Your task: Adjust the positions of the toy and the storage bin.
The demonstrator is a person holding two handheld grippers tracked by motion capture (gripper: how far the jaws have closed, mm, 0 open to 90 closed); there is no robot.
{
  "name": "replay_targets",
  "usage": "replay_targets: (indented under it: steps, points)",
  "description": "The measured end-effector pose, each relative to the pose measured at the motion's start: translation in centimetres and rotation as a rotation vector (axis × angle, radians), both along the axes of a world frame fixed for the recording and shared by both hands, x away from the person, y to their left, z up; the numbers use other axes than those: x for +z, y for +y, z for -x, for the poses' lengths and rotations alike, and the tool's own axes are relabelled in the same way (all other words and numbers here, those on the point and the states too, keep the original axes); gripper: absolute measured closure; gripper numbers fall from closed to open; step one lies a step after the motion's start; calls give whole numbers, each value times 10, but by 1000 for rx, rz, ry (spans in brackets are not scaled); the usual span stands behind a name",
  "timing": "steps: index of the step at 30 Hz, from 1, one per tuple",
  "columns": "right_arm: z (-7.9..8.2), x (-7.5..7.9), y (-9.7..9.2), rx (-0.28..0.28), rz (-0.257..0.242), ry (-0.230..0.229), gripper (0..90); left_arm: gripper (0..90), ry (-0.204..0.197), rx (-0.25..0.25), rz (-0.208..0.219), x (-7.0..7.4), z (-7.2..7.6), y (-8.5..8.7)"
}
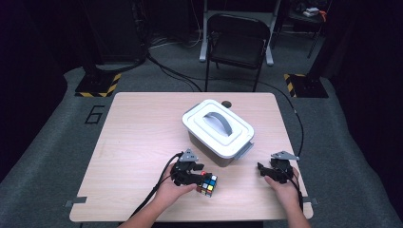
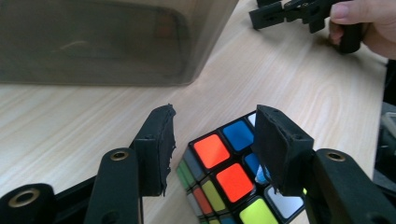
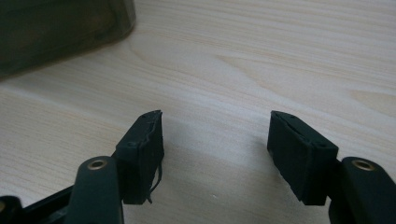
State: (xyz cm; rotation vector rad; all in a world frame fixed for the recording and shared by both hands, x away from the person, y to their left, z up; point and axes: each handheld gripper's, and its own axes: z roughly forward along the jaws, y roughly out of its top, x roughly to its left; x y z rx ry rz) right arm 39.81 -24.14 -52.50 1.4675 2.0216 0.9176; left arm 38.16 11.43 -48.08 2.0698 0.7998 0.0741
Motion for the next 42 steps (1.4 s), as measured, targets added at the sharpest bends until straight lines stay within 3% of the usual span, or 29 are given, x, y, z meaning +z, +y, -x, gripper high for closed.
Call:
replay_targets:
  steps: [14, 29, 34, 37, 39, 42]
  points:
    - [0, 0, -1, 4, 0, -2, 354, 509, -10, -63, -22, 1, 8, 0]
    - [0, 0, 0, 0, 0, 2, 356, 516, -16, -100, -8, -1, 18, -6]
    - [0, 2, 0, 2, 5, 12, 394, 510, -16, -103, -9, -1, 19, -6]
    - [1, 2, 1, 14, 12, 11, 411, 486, -35, -107, -19, 0, 20, -6]
    - [0, 5, 1, 39, 5, 39, 445, 461, -45, -104, -16, 4, 21, -3]
    - [1, 6, 3, 39, 14, 30, 461, 453, -56, -100, -13, 8, 20, 1]
